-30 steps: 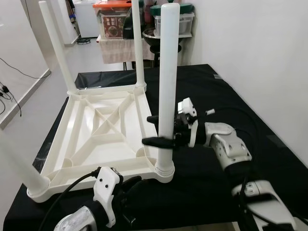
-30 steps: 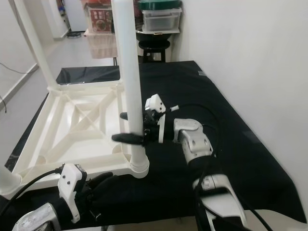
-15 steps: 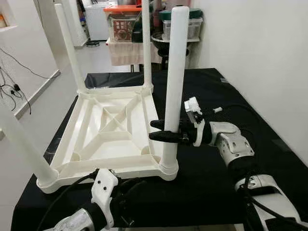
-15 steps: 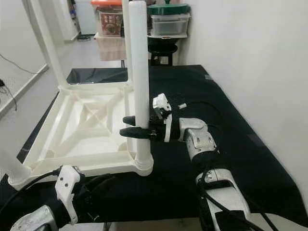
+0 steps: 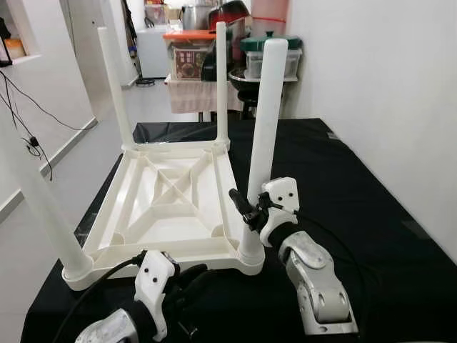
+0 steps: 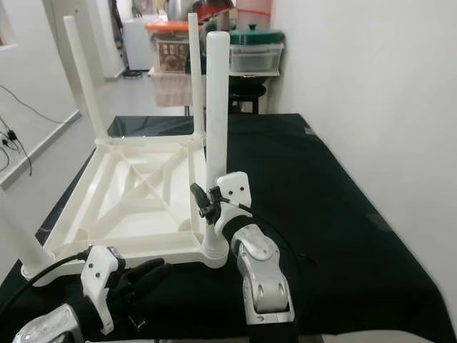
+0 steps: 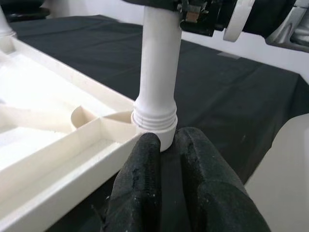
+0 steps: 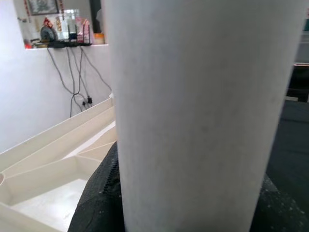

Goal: Building children table

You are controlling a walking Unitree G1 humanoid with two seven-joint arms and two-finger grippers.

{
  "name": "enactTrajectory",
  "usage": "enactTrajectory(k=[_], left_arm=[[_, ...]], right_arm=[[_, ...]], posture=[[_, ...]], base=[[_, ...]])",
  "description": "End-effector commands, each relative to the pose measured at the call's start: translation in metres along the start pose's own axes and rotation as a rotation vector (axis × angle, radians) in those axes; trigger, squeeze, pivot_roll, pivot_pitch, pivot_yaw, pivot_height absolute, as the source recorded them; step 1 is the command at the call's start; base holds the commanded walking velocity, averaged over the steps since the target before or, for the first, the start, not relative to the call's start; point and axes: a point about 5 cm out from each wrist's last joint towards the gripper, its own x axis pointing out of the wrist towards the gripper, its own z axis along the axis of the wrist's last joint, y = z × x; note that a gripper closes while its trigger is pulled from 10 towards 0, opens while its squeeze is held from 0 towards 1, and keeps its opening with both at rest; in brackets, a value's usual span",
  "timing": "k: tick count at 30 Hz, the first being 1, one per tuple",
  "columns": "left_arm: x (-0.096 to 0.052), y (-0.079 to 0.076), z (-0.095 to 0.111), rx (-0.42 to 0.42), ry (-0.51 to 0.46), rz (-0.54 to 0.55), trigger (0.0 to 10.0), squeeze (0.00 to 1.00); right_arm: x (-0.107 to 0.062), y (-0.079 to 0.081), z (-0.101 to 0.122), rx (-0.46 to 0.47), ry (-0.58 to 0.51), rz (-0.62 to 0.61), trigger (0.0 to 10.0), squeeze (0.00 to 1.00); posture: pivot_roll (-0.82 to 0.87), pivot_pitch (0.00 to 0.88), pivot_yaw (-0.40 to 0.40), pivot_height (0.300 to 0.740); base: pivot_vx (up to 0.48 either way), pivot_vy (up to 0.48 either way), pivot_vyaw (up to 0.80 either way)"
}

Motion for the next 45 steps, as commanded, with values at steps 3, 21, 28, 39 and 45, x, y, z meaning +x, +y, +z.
enactTrajectory(k=[3, 21, 28, 39, 45], left_arm=[[0.002, 0.003, -0.001, -0.005, -0.005, 0.014, 10.0, 0.0], [0.011, 0.006, -0.004, 0.008, -0.01, -0.008, 10.0, 0.0], [0.011, 0.006, -0.003, 0.02, -0.013, -0.004, 10.0, 0.0], [0.013, 0.005, -0.001, 0.032, -0.012, -0.014, 10.0, 0.0], [0.011, 0.007, -0.001, 0.038, -0.005, -0.019, 10.0, 0.0]], right_arm=[[-0.006, 0.0, -0.04, 0.019, 0.184, 0.024, 1.5, 0.0], [0.019, -0.038, 0.026, -0.072, 0.064, 0.856, 10.0, 0.0], [0.026, -0.044, 0.031, 0.022, 0.064, 0.938, 0.0, 0.0], [0.014, -0.058, 0.02, 0.062, 0.029, 0.899, 0.0, 0.0], [0.004, -0.046, 0.001, -0.001, 0.038, 0.56, 0.0, 0.0]], posture=[[0.08, 0.0, -0.024, 0.74], [0.09, 0.0, -0.023, 0.74], [0.11, 0.0, -0.027, 0.74], [0.09, 0.0, -0.012, 0.74], [0.09, 0.0, -0.019, 0.74]], base=[[0.0, 0.0, 0.0], [0.0, 0.0, 0.0], [0.0, 0.0, 0.0], [0.0, 0.0, 0.0], [0.0, 0.0, 0.0]])
